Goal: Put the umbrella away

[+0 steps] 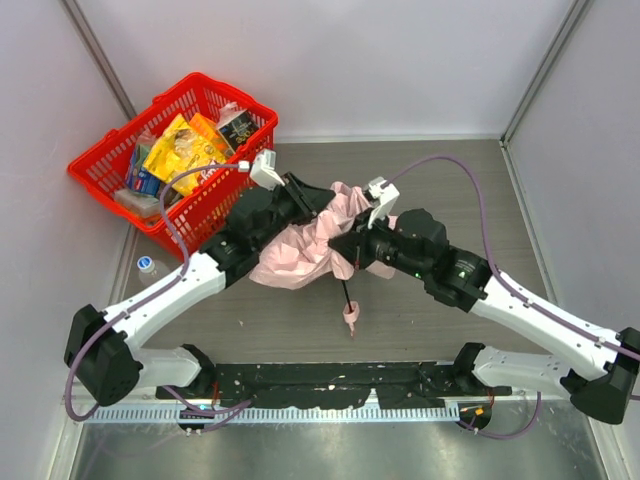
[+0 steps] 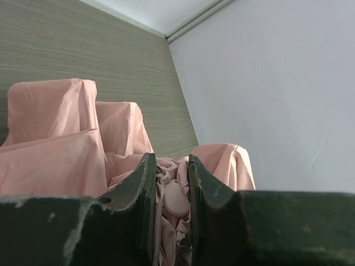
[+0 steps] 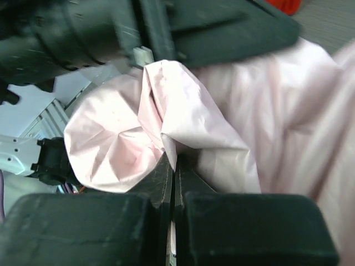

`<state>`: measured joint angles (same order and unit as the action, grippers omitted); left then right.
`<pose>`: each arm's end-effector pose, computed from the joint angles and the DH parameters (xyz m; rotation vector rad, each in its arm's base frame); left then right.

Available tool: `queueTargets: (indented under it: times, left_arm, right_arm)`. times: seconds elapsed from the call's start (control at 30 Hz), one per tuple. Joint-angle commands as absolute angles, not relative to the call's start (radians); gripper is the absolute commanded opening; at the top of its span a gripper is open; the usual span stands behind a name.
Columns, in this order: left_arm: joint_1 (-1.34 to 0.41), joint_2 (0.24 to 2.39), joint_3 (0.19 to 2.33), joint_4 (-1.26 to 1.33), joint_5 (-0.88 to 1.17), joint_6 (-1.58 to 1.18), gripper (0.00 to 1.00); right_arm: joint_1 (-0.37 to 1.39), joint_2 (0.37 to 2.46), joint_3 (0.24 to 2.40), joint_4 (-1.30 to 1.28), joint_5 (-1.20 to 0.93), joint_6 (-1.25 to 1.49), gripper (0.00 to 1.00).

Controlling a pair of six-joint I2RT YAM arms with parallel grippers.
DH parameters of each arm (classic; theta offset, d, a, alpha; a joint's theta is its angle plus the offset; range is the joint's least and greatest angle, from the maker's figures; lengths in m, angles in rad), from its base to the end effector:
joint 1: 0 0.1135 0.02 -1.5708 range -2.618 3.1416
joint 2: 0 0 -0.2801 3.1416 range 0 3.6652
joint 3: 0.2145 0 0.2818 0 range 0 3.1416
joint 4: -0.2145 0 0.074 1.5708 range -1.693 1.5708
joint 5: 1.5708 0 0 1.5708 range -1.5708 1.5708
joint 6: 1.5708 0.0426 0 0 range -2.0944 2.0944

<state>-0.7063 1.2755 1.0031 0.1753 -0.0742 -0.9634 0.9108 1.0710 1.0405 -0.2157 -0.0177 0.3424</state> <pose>0.2575 -0.2155 0.3539 -0.2929 1.7899 -1.1739 0.1686 0.2184 0.3825 -0.5488 1.8316 0.8880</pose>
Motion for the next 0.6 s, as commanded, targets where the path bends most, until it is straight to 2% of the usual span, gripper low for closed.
queueTargets:
  times: [0.0,0.13,0.33,0.47,0.53,0.57]
  left_arm:
    - [-0.69,1.163,0.979,0.423,-0.146,-0.989,0.0]
    - [-0.681,1.173,0.943,0.532,-0.094,-1.057,0.0]
    - [-0.681,1.219,0.957,0.692,0.132,-1.023,0.0]
    - [-0.68,1.218,0.957,0.733,0.268,-0.951,0.0]
    - [-0.68,1.207,0.954,0.727,0.302,-0.946,0.0]
    - [-0.68,1.201,0.95,0.73,0.313,-0.948,0.0]
  right_arm:
    - [0.894,0.977,0.954,-0.233,0.074,0.452,0.01]
    - [0.896,0.919,0.887,-0.164,0.051,0.491,0.01]
    - [0.894,1.035,0.994,-0.206,-0.049,0.445,0.01]
    - [0.894,1.149,1.155,-0.353,0.06,0.419,0.01]
    - [0.896,1.18,1.235,-0.437,0.116,0.401,0.07]
    - [0.894,1.186,1.264,-0.487,0.124,0.393,0.17]
